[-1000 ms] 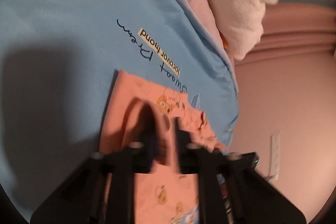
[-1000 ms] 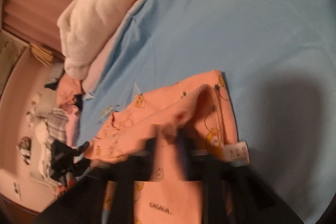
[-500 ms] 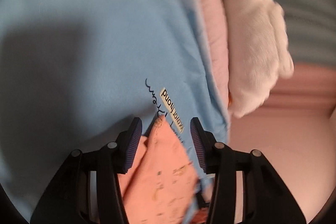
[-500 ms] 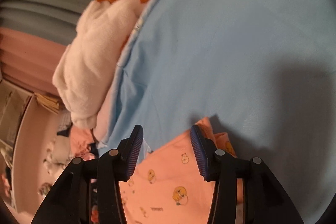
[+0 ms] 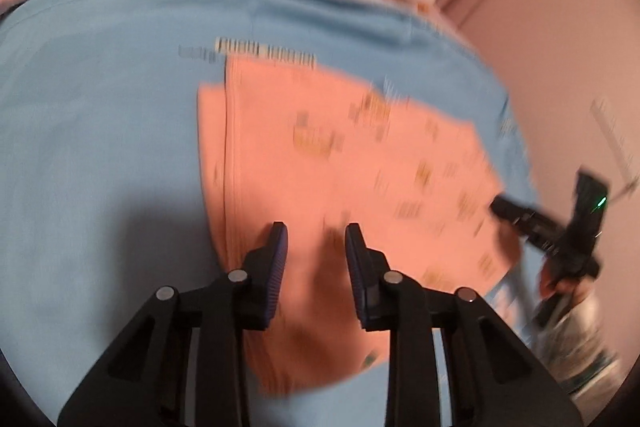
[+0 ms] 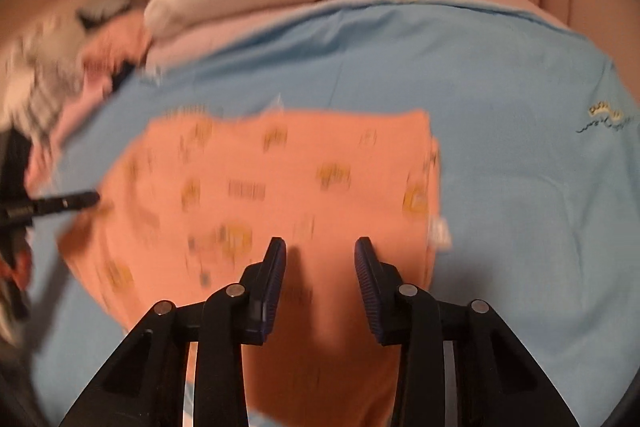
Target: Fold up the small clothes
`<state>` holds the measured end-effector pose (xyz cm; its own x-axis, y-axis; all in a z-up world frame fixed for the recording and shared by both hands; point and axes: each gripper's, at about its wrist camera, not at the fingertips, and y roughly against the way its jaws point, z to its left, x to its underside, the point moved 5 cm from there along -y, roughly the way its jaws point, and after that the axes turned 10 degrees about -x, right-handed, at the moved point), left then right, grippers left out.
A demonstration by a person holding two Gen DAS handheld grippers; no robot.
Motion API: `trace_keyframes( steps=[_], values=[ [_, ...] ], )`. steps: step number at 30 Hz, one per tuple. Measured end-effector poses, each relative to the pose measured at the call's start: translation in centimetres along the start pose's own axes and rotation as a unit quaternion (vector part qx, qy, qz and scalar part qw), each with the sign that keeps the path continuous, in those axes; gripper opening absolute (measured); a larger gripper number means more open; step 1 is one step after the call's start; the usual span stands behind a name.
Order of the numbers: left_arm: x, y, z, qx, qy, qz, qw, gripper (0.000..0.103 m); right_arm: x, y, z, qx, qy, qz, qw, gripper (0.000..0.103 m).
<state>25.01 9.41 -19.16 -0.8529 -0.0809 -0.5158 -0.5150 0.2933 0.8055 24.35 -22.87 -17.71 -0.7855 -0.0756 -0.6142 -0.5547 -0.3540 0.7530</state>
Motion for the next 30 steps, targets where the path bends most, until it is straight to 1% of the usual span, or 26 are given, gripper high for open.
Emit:
trace_keyframes(
  steps=[1, 2, 4, 6, 7, 8, 10, 11, 12, 13, 14, 16, 17, 20, 22, 24, 25, 27, 28, 29, 30],
  values=[
    [1.2, -0.2, 0.0, -0.011, -0.011, 0.001, 0.9999, 0.027, 1.2, -0.4, 0.3, 0.019, 0.017, 0.015, 1.0, 0.039],
    [1.7, 0.0, -0.1, -0.01, -0.013, -0.006, 0.9998, 0.027, 1.7, -0.5, 0.5, 0.026, 0.023, 0.02, 0.999, 0.039],
    [3.3, 0.7, 0.6, 0.005, -0.001, 0.0, 1.0, 0.027, 2.5, 0.0, 0.5, 0.036, 0.036, 0.013, 0.999, 0.039],
    [4.5, 1.2, 1.2, 0.014, 0.015, 0.005, 0.9998, 0.021, 3.2, 0.8, 0.6, 0.034, 0.032, 0.015, 0.999, 0.039],
    [4.9, 1.7, 1.5, 0.021, 0.021, 0.006, 0.9995, 0.021, 3.5, 1.1, 0.6, 0.031, 0.029, 0.022, 0.999, 0.039],
    [5.1, 2.4, 1.7, 0.028, 0.028, 0.006, 0.9992, 0.021, 3.8, 1.3, 0.5, 0.03, 0.027, 0.029, 0.999, 0.039],
    [4.3, 3.2, 1.5, 0.023, 0.04, -0.001, 0.9989, 0.023, 4.2, 2.0, 0.3, 0.035, 0.022, 0.032, 0.999, 0.039],
    [4.0, 3.4, 1.7, 0.024, 0.048, -0.003, 0.9986, 0.029, 4.0, 2.7, 0.3, 0.033, 0.013, 0.027, 0.999, 0.039],
    [3.9, 3.9, 2.1, 0.025, 0.057, -0.008, 0.998, 0.041, 3.7, 3.3, 0.5, 0.025, 0.008, 0.018, 1.0, 0.039],
    [3.5, 4.4, 2.4, 0.026, 0.071, -0.015, 0.9971, 0.046, 3.6, 3.6, 0.9, 0.016, 0.007, 0.009, 1.0, 0.039],
    [3.1, 4.5, 2.8, 0.024, 0.083, -0.022, 0.996, 0.05, 3.1, 4.0, 1.3, 0.001, 0.005, -0.002, 1.0, 0.041],
    [2.3, 4.3, 3.5, 0.026, 0.102, -0.03, 0.994, 0.05, 2.2, 3.8, 2.3, -0.025, -0.001, -0.014, 1.0, 0.044],
    [1.6, 3.8, 3.6, 0.033, 0.114, -0.033, 0.9924, 0.05, 1.5, 3.1, 3.0, -0.04, -0.004, -0.015, 0.999, 0.044],
    [0.0, 1.9, 4.1, 0.059, 0.148, -0.025, 0.9869, 0.05, -0.2, 0.6, 4.7, -0.063, -0.007, -0.009, 0.998, 0.044],
    [-1.1, 0.6, 4.2, 0.064, 0.156, -0.017, 0.9855, 0.05, -1.6, -1.4, 6.1, -0.082, -0.011, -0.006, 0.997, 0.044],
    [-2.1, -0.5, 4.3, 0.075, 0.16, -0.008, 0.9842, 0.05, -2.9, -3.1, 7.0, -0.089, -0.014, -0.002, 0.996, 0.044],
    [-2.7, -1.1, 4.2, 0.08, 0.163, -0.005, 0.9834, 0.05, -4.1, -4.6, 7.4, -0.089, -0.017, 0.001, 0.996, 0.044],
    [-3.8, -2.0, 3.8, 0.092, 0.166, -0.003, 0.9818, 0.048, -5.5, -6.2, 8.0, -0.087, -0.021, 0.005, 0.996, 0.044],
    [-4.4, -2.6, 3.6, 0.094, 0.165, -0.001, 0.9818, 0.048, -6.4, -7.1, 8.2, -0.087, -0.026, 0.004, 0.996, 0.039],
    [-4.8, -2.8, 3.6, 0.093, 0.165, 0.001, 0.982, 0.044, -7.5, -8.3, 8.2, -0.087, -0.034, 0.006, 0.996, 0.027],
    [-5.2, -3.2, 3.6, 0.088, 0.165, 0.002, 0.9824, 0.032, -7.9, -8.8, 8.2, -0.087, -0.04, 0.007, 0.995, 0.023]
  ],
)
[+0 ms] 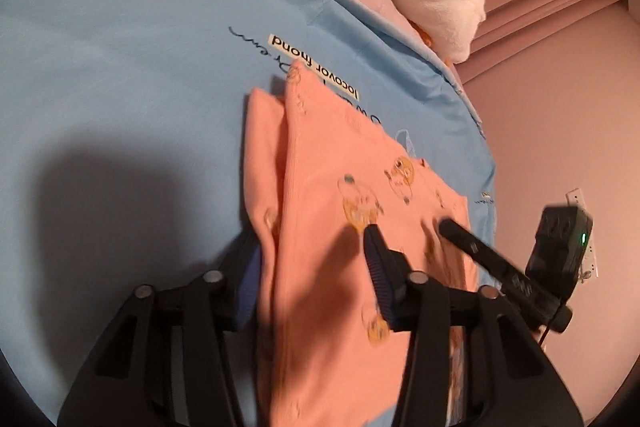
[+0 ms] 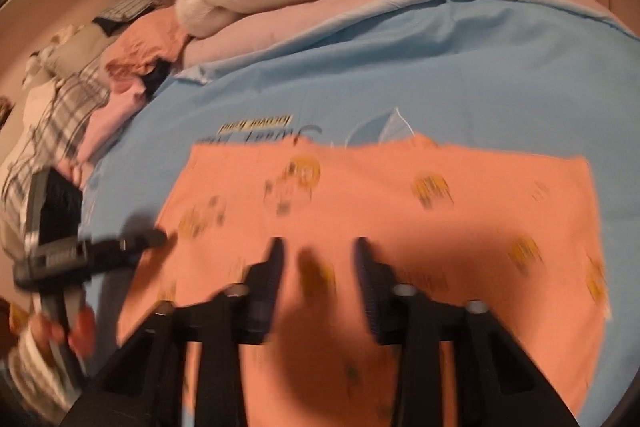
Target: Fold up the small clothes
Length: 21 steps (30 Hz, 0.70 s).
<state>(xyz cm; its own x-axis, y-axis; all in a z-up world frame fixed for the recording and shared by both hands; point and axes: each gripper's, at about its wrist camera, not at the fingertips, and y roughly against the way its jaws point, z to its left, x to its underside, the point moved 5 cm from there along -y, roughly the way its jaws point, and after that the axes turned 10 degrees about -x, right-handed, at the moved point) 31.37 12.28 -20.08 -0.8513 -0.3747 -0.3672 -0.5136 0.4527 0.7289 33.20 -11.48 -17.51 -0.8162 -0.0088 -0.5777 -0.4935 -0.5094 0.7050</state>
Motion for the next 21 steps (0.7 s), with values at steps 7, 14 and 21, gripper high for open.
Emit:
trace_keyframes(
  steps=[7, 14, 21],
  values=[
    [-0.5, -1.1, 0.1, -0.016, -0.004, 0.013, 0.9998, 0.014, -2.5, -6.0, -1.0, 0.042, -0.028, 0.026, 0.998, 0.012],
    [-0.5, -0.4, -0.2, -0.02, -0.002, 0.016, 0.9997, 0.013, -0.4, -2.9, 1.9, 0.028, 0.002, 0.035, 0.999, 0.012],
    [-0.4, 0.6, -1.0, -0.02, -0.004, 0.01, 0.9997, 0.011, 8.3, 0.2, 6.4, 0.03, 0.081, 0.095, 0.992, 0.012]
  ],
)
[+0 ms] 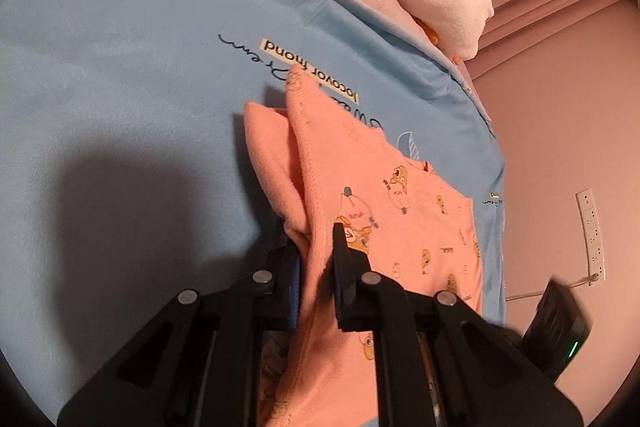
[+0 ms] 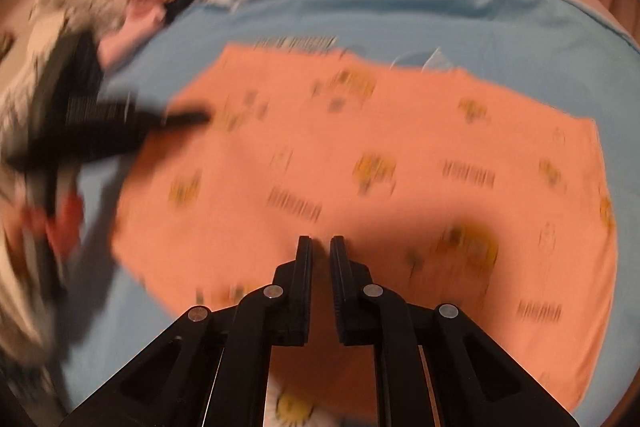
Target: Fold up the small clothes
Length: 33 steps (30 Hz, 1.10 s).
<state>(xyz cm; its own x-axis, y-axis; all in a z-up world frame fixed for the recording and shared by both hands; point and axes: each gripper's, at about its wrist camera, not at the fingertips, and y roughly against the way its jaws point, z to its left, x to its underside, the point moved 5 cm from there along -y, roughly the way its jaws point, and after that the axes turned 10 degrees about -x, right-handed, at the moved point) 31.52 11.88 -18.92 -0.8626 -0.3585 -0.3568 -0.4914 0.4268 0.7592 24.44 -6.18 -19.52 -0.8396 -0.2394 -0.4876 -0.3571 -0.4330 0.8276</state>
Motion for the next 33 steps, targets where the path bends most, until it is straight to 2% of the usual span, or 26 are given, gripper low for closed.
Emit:
trace_keyframes(
  steps=[3, 6, 9, 10, 12, 13, 14, 15, 16, 18, 21, 23, 25, 26, 28, 30, 31, 33],
  values=[
    [0.0, 0.5, -0.9, -0.006, -0.004, -0.001, 1.0, 0.011, 1.5, -0.3, 1.2, 0.009, 0.016, 0.016, 1.0, 0.012],
    [-0.1, 1.4, -2.5, -0.008, -0.017, -0.006, 0.9998, 0.011, 1.9, 0.4, 1.7, -0.034, -0.01, 0.025, 0.999, 0.012],
    [-0.1, 2.2, -4.7, -0.012, -0.038, -0.011, 0.9991, 0.011, 1.3, 1.8, 0.6, -0.071, -0.055, -0.015, 0.996, 0.012],
    [0.1, 2.4, -5.7, -0.013, -0.047, -0.013, 0.9987, 0.011, 0.7, 2.4, -0.4, -0.092, -0.093, -0.041, 0.991, 0.012],
    [0.3, 2.5, -7.2, -0.013, -0.061, -0.015, 0.9979, 0.011, 0.3, 3.0, -2.1, -0.145, -0.156, -0.077, 0.974, 0.016],
    [0.5, 2.5, -8.0, -0.014, -0.069, -0.015, 0.9974, 0.011, 0.0, 3.1, -3.3, -0.19, -0.204, -0.1, 0.955, 0.027],
    [0.7, 2.4, -8.9, -0.017, -0.078, -0.015, 0.9967, 0.011, -0.4, 3.0, -3.8, -0.219, -0.232, -0.116, 0.941, 0.045],
    [0.8, 2.3, -9.6, -0.019, -0.086, -0.014, 0.996, 0.011, -0.3, 3.1, -4.4, -0.248, -0.256, -0.132, 0.925, 0.053],
    [1.0, 2.0, -10.7, -0.023, -0.098, -0.014, 0.9948, 0.011, -0.2, 3.1, -4.8, -0.287, -0.285, -0.154, 0.901, 0.06],
    [1.5, 1.2, -12.3, -0.036, -0.119, -0.012, 0.9922, 0.011, -1.1, 2.8, -5.5, -0.323, -0.309, -0.17, 0.878, 0.06],
    [2.6, -1.0, -15.0, -0.052, -0.155, 0.003, 0.9865, 0.011, -2.4, 2.8, -6.0, -0.348, -0.326, -0.193, 0.858, 0.062],
    [3.4, -2.3, -16.3, -0.059, -0.178, 0.012, 0.9822, 0.012, -3.2, 2.5, -6.8, -0.356, -0.34, -0.203, 0.846, 0.072],
    [4.5, -4.0, -17.3, -0.053, -0.198, 0.035, 0.9782, 0.016, -2.7, 2.9, -8.1, -0.361, -0.361, -0.195, 0.838, 0.073],
    [5.0, -4.7, -17.7, -0.049, -0.204, 0.048, 0.9766, 0.021, -2.8, 2.5, -8.5, -0.367, -0.37, -0.187, 0.833, 0.073],
    [5.6, -5.3, -17.7, -0.03, -0.2, 0.066, 0.9771, 0.027, -2.6, 2.6, -9.0, -0.358, -0.379, -0.179, 0.834, 0.075],
    [5.9, -5.2, -17.7, -0.005, -0.189, 0.08, 0.9786, 0.027, -2.0, 3.0, -10.0, -0.337, -0.376, -0.173, 0.845, 0.075],
    [6.0, -4.9, -17.5, 0.002, -0.188, 0.081, 0.9789, 0.027, -0.8, 3.7, -10.8, -0.331, -0.373, -0.171, 0.85, 0.075],
    [6.1, -3.8, -16.8, 0.01, -0.183, 0.074, 0.9803, 0.027, -0.8, 3.7, -11.0, -0.312, -0.36, -0.162, 0.864, 0.073]
  ],
)
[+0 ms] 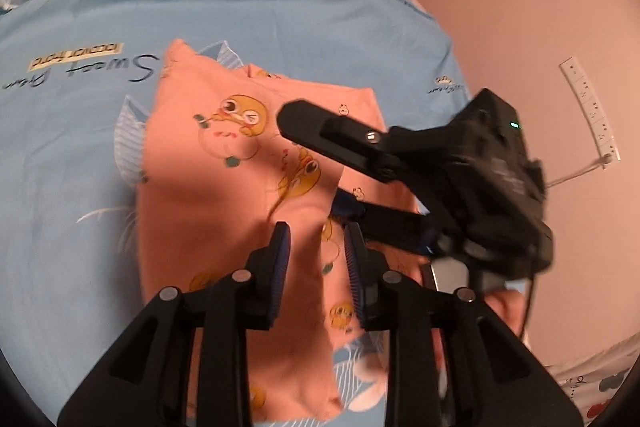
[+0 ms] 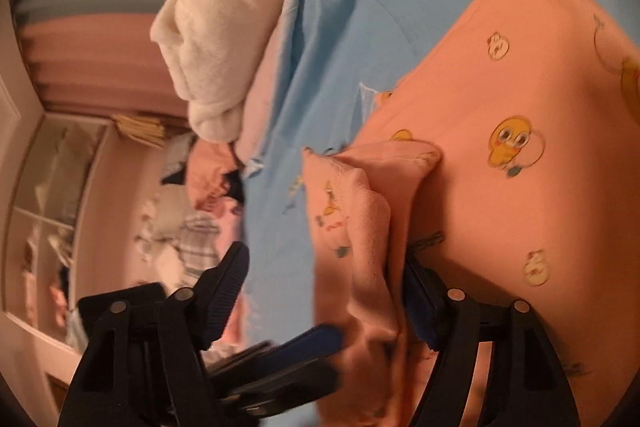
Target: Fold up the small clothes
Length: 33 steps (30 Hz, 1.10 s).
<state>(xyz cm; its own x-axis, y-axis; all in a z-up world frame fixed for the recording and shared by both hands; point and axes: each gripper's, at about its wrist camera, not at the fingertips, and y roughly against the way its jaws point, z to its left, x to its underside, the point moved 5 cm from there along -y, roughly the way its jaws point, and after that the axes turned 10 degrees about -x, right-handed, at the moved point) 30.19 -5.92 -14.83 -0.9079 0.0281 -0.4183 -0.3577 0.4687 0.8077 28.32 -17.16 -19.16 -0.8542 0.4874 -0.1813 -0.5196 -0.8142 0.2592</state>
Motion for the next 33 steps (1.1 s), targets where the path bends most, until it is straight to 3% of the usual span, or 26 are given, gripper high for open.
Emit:
trace_keyframes(
  steps=[3, 6, 7, 12, 16, 22, 24, 28, 33],
  values=[
    [1.4, 1.8, 2.0, 0.001, 0.022, -0.013, 0.9997, 0.031, -0.3, -0.5, -0.1, 0.057, 0.043, 0.02, 0.997, 0.049],
    [2.9, 3.5, 4.4, -0.015, 0.045, -0.027, 0.9985, 0.032, -0.6, -1.6, -0.7, 0.096, 0.073, 0.037, 0.992, 0.014],
    [3.2, 3.9, 5.2, -0.018, 0.056, -0.028, 0.9979, 0.032, -0.8, -1.8, -0.8, 0.102, 0.078, 0.038, 0.991, 0.012],
    [4.2, 5.3, 7.9, -0.027, 0.087, -0.036, 0.9951, 0.032, -1.5, 0.3, 1.8, 0.095, 0.128, 0.027, 0.987, 0.01],
    [4.2, 4.9, 7.8, -0.02, 0.089, -0.035, 0.9952, 0.032, -4.1, 4.1, 3.7, 0.136, 0.15, 0.001, 0.979, 0.01],
    [4.0, 2.6, 6.9, -0.012, 0.079, -0.012, 0.9967, 0.032, -7.3, 8.2, 1.7, 0.196, 0.141, -0.021, 0.97, 0.01],
    [3.8, 2.0, 6.5, -0.011, 0.074, -0.006, 0.9972, 0.032, -7.8, 8.1, 0.5, 0.201, 0.132, -0.012, 0.971, 0.01],
    [3.2, 1.2, 5.2, -0.009, 0.055, 0.0, 0.9984, 0.032, -8.3, 6.9, -2.1, 0.25, 0.118, -0.001, 0.961, 0.01],
    [2.4, 0.9, 3.6, -0.011, 0.027, -0.004, 0.9996, 0.032, -8.0, 7.7, -2.4, 0.27, 0.132, -0.006, 0.954, 0.023]
  ],
)
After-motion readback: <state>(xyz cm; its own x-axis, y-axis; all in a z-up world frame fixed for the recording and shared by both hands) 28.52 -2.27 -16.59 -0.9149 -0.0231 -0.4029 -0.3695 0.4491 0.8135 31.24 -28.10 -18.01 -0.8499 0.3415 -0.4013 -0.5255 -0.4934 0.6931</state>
